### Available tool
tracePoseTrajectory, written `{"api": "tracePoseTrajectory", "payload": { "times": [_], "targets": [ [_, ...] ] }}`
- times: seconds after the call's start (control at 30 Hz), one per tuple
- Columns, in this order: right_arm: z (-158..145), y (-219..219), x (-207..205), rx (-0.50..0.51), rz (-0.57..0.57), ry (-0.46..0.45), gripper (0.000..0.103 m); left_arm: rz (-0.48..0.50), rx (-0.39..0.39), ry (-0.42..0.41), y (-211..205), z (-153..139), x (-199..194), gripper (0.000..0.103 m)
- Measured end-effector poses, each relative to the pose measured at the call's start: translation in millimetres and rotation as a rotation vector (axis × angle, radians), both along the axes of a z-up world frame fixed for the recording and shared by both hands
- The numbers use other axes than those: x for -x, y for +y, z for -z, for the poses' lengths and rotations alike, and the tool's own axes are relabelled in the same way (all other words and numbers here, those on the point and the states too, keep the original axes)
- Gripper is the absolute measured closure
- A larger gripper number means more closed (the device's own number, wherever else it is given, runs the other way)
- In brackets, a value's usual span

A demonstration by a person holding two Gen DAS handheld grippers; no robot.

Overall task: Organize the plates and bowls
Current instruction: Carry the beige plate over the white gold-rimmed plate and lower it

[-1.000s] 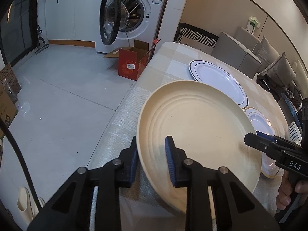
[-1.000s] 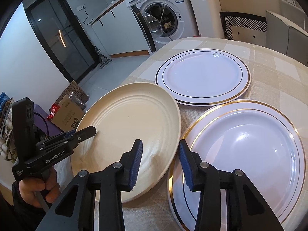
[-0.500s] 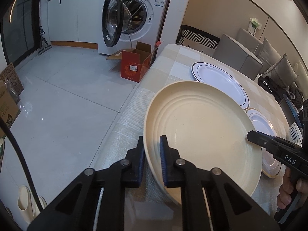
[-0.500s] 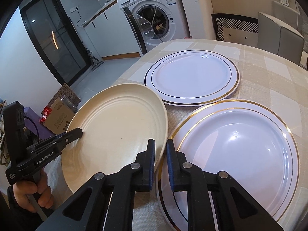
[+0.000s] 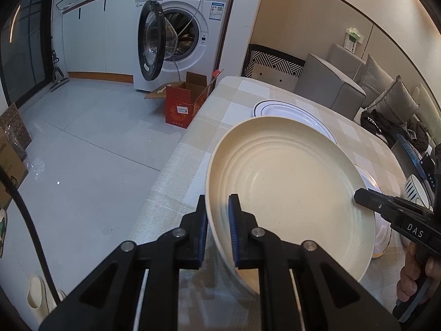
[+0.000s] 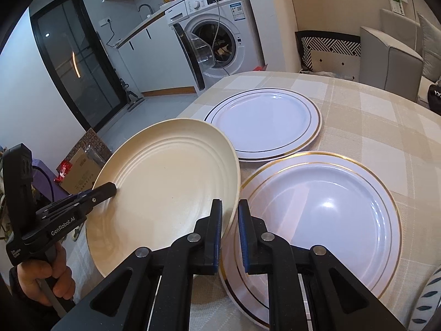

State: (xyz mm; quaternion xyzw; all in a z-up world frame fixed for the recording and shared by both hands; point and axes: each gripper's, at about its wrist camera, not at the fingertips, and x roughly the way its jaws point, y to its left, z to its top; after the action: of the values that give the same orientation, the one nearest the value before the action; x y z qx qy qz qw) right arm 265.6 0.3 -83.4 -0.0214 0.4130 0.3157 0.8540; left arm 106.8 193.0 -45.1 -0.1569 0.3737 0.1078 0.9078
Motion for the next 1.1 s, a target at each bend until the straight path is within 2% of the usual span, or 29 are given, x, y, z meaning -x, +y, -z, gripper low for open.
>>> {"api": "tracePoseTrajectory", "payload": {
  "times": [0.57,0.87,1.1],
  "targets": [
    [-10,-84,4,0.01,0.192,0.0,0.091,0.157,0.004,-0.013,-66,-9,-49,0.091],
    [-9,-102,2,0.06,0.271,-0.007,0.091,0.203,-0.011,0.005,-92,-8,-69,0.091],
    [-11,-101,2,0.108,0.291,-0.037,0.091,0.207,-0.016,0.016,-97,-6,-75,0.091]
  ]
}}
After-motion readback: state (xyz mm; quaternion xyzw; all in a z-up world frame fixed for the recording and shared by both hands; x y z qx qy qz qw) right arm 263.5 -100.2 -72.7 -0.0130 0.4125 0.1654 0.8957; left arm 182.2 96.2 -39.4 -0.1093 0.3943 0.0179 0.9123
